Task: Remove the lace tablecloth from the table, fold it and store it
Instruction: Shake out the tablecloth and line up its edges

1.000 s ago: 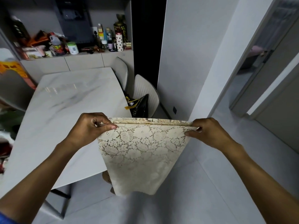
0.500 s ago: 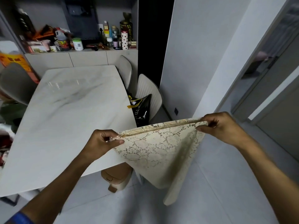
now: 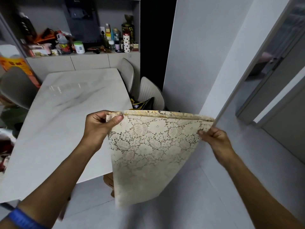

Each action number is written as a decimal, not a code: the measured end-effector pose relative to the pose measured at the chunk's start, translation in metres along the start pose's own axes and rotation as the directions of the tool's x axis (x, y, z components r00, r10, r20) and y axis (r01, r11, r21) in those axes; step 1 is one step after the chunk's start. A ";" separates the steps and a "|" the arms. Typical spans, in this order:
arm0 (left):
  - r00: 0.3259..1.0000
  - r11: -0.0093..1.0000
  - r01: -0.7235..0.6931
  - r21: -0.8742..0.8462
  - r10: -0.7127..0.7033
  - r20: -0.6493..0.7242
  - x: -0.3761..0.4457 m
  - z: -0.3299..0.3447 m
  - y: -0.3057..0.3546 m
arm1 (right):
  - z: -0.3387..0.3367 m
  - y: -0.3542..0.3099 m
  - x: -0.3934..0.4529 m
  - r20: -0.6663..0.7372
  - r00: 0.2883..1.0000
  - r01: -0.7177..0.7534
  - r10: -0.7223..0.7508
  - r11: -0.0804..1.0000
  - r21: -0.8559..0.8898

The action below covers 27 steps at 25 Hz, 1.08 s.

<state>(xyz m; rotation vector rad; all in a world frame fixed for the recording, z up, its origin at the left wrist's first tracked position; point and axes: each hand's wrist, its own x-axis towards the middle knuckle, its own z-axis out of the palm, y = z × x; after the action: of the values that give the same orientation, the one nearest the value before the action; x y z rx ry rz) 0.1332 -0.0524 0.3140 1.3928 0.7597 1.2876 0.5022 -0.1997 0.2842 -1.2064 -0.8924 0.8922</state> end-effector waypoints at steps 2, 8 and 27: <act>0.998 0.999 -0.046 -0.006 0.046 0.031 0.005 -0.004 -0.001 | 0.014 0.017 -0.006 -0.036 0.997 -0.068 0.069 0.997 0.034; 0.949 0.954 0.300 0.026 -0.301 0.095 -0.031 -0.037 -0.045 | 0.039 -0.008 0.003 -0.035 0.998 -0.038 0.042 0.992 0.119; 0.950 0.929 0.313 -0.197 -0.306 0.064 -0.011 -0.027 0.014 | 0.056 -0.033 0.013 -0.024 0.995 -0.090 0.094 0.987 0.132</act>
<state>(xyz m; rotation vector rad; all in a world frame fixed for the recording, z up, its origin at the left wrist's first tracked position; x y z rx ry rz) 0.1028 -0.0590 0.3209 1.0755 0.7671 1.0602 0.4590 -0.1708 0.3251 -1.1513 -0.7471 0.9889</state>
